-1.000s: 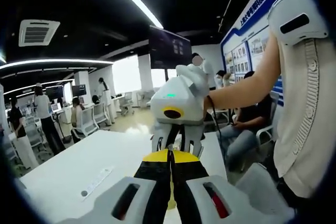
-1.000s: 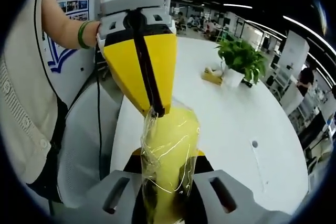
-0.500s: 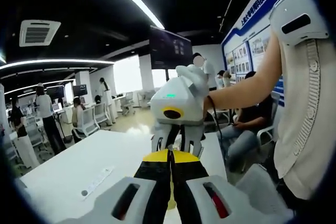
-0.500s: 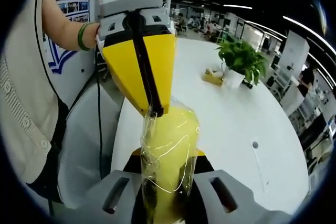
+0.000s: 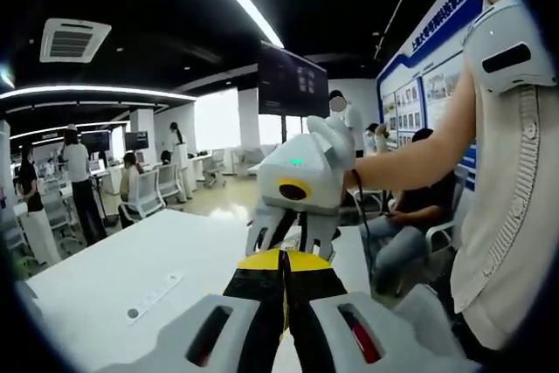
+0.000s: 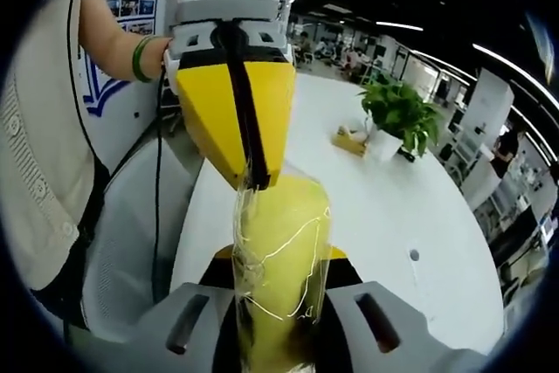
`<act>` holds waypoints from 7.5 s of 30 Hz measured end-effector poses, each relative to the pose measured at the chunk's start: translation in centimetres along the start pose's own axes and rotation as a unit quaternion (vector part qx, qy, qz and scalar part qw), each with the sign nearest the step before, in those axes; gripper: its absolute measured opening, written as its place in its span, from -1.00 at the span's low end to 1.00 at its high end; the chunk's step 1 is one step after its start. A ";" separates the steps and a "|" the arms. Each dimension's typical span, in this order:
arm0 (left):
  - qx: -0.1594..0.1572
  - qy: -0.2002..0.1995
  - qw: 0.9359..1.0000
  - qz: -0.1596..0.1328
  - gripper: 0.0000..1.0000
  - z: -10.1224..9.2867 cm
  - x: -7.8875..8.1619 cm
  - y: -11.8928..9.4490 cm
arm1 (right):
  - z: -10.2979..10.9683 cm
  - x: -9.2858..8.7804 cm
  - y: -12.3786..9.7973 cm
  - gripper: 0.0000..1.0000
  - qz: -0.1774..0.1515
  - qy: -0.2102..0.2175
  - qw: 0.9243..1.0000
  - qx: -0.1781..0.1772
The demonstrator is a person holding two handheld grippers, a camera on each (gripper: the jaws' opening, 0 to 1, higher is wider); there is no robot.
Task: Compare the silicone blocks by pressing each to a similar depth, holding the contact briefly, and releasing to observe deformation and rebound differences across the visible hardness samples.
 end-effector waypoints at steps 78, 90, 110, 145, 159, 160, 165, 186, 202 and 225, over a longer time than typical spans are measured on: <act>0.014 -0.044 0.999 -0.001 -1.00 0.8 -2.3 -0.9 | 0.2 -1.0 1.4 -0.18 0.007 0.068 0.996 0.050; 0.026 -0.078 0.997 0.000 -1.00 1.1 -3.6 -1.2 | 0.1 -1.1 1.4 0.06 -0.012 0.081 0.996 0.026; 0.087 -0.198 0.976 0.025 -1.00 4.7 -10.9 -2.1 | 3.9 -5.0 -5.0 0.63 -0.222 0.305 0.904 -0.200; 0.156 -0.303 0.931 0.130 -1.00 13.2 -26.9 -4.4 | 7.6 -10.8 -4.2 0.59 -0.219 0.466 0.811 -0.278; 0.162 -0.316 0.917 0.182 -1.00 14.7 -32.1 -4.5 | 6.9 -12.6 -2.4 0.57 -0.191 0.484 0.806 -0.282; 0.162 -0.317 0.917 0.182 -1.00 14.8 -32.2 -4.6 | 6.8 -12.6 -2.4 0.57 -0.191 0.486 0.805 -0.281; 0.162 -0.315 0.916 0.187 -1.00 14.6 -33.2 -4.4 | 6.5 -12.5 -2.2 0.57 -0.192 0.488 0.804 -0.279; 0.224 -0.275 0.922 0.156 -0.60 14.1 -31.4 -6.5 | 6.9 -11.9 -2.3 0.54 -0.191 0.474 0.816 -0.272; 0.225 -0.184 0.943 0.161 -0.35 8.0 -24.9 -8.6 | 7.3 -10.1 -3.4 0.52 -0.222 0.435 0.835 -0.252; 0.272 -0.154 0.947 0.067 -0.04 -1.4 -14.6 -10.2 | 7.4 -10.7 -6.5 0.72 -0.286 0.381 0.852 -0.216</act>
Point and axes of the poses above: the point that each gripper's makers call its tool centre point, and the gripper's own axes: y roughly forward along the fingers, z roughly to its left, x roughly out of its top, the point moved 6 cm from there along -y, roughly backward along the fingers, and after that the axes turned 7 degrees about y, right-handed, at the moved point
